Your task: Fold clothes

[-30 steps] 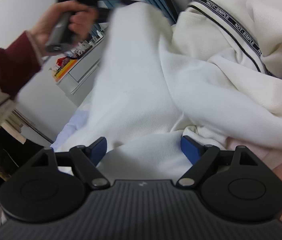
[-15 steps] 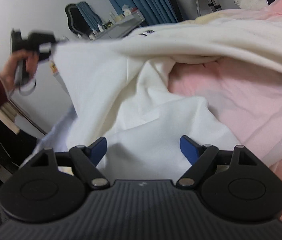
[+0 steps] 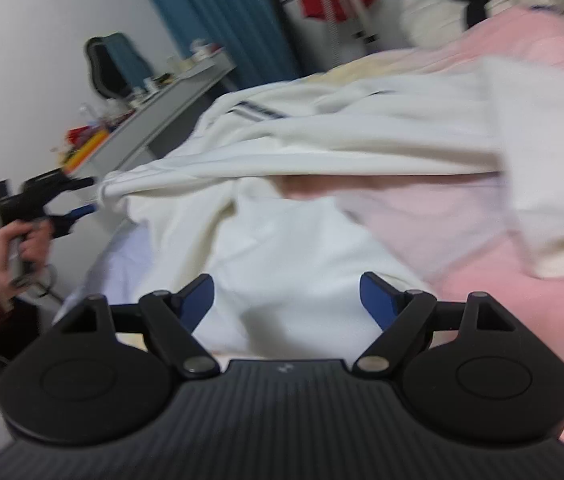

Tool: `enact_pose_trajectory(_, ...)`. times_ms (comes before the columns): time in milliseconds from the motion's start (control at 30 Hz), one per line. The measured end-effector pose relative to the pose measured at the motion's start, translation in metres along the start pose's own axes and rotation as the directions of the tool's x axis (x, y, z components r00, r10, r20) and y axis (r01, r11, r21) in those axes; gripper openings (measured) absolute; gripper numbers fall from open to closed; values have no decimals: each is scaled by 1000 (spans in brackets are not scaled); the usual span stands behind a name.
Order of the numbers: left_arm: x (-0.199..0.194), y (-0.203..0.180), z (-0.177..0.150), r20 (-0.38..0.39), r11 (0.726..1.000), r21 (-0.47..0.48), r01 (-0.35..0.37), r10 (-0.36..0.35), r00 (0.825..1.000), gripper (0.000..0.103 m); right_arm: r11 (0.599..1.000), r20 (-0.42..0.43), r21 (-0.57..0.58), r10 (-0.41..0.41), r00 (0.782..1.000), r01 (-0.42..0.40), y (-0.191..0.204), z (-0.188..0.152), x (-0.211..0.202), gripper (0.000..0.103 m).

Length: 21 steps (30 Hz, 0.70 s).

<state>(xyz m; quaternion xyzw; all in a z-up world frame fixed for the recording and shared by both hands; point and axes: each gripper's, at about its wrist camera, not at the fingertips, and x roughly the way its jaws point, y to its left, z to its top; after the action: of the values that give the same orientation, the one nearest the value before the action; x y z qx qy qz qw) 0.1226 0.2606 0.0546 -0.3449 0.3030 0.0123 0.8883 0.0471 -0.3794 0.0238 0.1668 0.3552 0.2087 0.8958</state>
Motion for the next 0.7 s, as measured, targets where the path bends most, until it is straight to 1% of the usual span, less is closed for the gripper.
enact_pose_trajectory(100,-24,-29,-56,-73,996,70,62,-57,996,59,994,18,18,-106,994,106,-5,-8,-27,82)
enact_pose_trajectory(167,-28,-46,-94,-126,990,98,99,-86,988,59,987,5,50,-155,988,155,-12,-14,-35,82)
enact_pose_trajectory(233,-30,-62,-132,-181,984,118,134,-111,977,59,977,-52,117,-175,983,180,-24,-23,-39,82)
enact_pose_trajectory(333,-28,-79,-171,-257,981,118,157,-122,959,59,966,-171,190,-143,975,175,-37,-43,-32,83)
enact_pose_trajectory(400,-31,-88,-185,-269,972,171,161,-111,957,59,966,-275,195,-112,955,169,-37,-57,-18,82)
enact_pose_trajectory(433,-34,-89,-189,-258,966,200,163,-108,960,60,971,-323,170,-106,940,168,-33,-63,-8,82)
enact_pose_trajectory(467,-38,-88,-193,-243,963,209,172,-119,963,61,977,-369,138,-104,924,165,-28,-68,2,82)
enact_pose_trajectory(500,-40,-83,-196,-240,963,197,183,-134,962,64,982,-402,97,-108,909,159,-20,-72,10,81)
enact_pose_trajectory(533,-40,-75,-198,-246,967,169,189,-144,958,65,987,-431,54,-114,895,151,-12,-77,17,81)
enact_pose_trajectory(567,-38,-65,-199,-257,973,132,190,-152,954,65,988,-444,-2,-141,885,157,-3,-79,23,71)
enact_pose_trajectory(600,-37,-54,-202,-269,978,92,187,-157,950,63,986,-449,-52,-166,878,160,6,-81,26,64)
enact_pose_trajectory(633,-35,-45,-203,-276,982,59,181,-159,948,62,982,-452,-97,-188,872,162,15,-82,27,48)
enact_pose_trajectory(667,-31,-39,-200,-277,984,34,176,-160,947,62,980,-450,-117,-199,871,163,21,-80,26,31)
enact_pose_trajectory(700,-27,-32,-197,-279,985,9,171,-162,947,62,977,-444,-129,-212,871,172,25,-76,22,19)
